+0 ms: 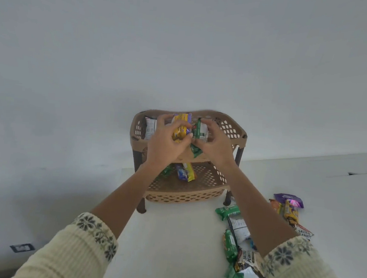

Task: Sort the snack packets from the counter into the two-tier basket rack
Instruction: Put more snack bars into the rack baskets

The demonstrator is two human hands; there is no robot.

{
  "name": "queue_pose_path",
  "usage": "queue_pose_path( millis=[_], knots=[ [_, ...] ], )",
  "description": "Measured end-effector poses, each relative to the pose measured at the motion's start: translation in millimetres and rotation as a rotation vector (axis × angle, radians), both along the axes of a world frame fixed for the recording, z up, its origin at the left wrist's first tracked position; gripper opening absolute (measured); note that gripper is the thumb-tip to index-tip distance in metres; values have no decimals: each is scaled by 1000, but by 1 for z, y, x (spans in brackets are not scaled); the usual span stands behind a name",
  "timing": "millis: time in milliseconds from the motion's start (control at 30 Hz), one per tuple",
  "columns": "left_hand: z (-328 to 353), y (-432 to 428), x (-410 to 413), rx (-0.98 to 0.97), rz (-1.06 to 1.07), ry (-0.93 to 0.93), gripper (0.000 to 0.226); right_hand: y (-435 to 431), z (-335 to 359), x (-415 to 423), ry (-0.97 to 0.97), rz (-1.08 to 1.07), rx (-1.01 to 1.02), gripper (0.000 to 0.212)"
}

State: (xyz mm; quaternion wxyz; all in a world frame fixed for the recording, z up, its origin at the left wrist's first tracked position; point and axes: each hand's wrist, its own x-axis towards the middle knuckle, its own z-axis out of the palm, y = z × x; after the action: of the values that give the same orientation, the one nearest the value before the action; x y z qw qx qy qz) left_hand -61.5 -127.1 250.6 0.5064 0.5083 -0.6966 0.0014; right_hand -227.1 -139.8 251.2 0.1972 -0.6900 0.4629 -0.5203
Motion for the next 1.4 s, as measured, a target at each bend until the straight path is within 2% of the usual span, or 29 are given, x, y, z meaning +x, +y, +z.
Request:
queue_pose_path(
  millis=[233,367,500,767,1033,1267,1400],
  knots=[
    [16,-60,-10,184,25,-60,27,-58,27,-15,94,-15,70,63],
    [15,-101,-22,368,38,-147,42,-96,33,-27,179,-46,132,64],
    [10,-142,-31,537,60,-232,43,-135,30,-34,273,-39,215,64],
    [-3,-203,-42,726,76,-373,47,-202,5,-28,508,10,352,61],
    [-9,-231,-46,742,69,-451,47,-241,-2,-20,570,-6,378,57],
    [-12,-229,-48,662,124,-543,66,-238,-4,-27,529,31,397,48],
    [-4,-216,-50,573,177,-468,55,-219,2,-35,468,-5,349,46]
  ],
)
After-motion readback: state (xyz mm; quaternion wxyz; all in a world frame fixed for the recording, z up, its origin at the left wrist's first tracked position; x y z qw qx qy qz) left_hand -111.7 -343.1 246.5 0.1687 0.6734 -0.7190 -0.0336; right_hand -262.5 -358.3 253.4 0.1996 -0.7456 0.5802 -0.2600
